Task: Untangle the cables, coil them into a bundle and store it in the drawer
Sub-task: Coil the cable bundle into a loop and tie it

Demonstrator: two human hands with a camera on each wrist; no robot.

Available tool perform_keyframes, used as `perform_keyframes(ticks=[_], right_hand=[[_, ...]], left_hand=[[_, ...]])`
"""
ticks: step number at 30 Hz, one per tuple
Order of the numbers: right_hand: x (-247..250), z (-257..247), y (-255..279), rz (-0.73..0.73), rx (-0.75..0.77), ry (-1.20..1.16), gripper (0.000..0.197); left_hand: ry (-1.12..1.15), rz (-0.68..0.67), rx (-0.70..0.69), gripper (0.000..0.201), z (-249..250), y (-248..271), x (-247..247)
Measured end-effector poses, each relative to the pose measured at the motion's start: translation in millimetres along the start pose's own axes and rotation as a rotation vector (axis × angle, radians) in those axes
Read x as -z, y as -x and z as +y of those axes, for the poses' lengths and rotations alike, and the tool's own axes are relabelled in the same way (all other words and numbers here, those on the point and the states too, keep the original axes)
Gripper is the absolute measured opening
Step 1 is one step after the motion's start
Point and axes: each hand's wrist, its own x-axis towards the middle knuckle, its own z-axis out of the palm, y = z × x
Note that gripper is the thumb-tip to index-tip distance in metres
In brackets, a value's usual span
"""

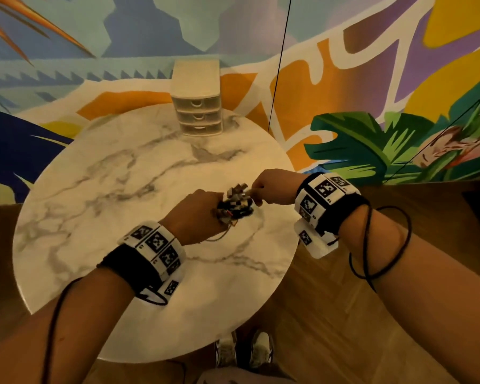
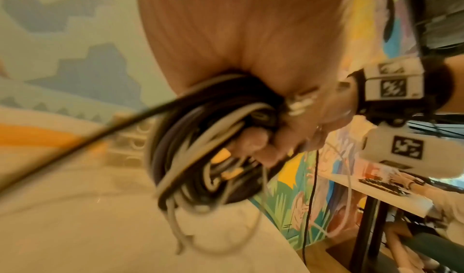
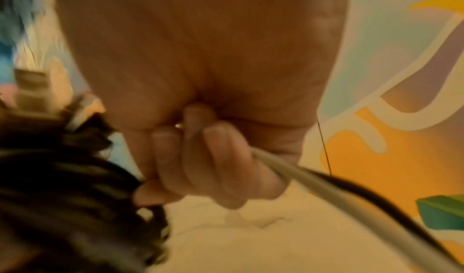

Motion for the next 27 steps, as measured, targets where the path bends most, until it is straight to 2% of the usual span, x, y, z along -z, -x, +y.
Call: perform_keyframes(ticks=[3,6,9,12,16,19,23,27], right_hand=[[-1,-13,8,0.146,0.038,-0.091,0.041],[-7,-28,16,0.259,0.073,-0.273,0.039],[-21,-41,20,0.362,0.101,-0.470,0.045],[-44,-54,22,0.394,0.143,-0.568,0.050],[-66,-61,23,0.406,0.179,-0.686,0.048],[-74,-65,23,0.453,0.193,-0.754,0.047],[-89,-73,30,0.452,0.193,-0.791,0.051],[-110,-78,31,0.471,0.230,-0.795,0.048]], left_hand=[[0.054,0.207,0.122,0.015,-7,-7,-11],[0.212,0.324,0.242,0.005,-10,-11,-17],[0.611,0.395,0.318,0.012,-12,-18,-20],[1.039,0.461,0.304,0.009,-11,-18,-18],[1.404,0.408,0.260,0.016,-6,-14,-13],[1.465,0.400,0.318,0.015,-2,-11,-10],[1.624,0.266,0.352,0.023,1,-7,-5],[1.866,0.263,0.337,0.019,5,-7,0]])
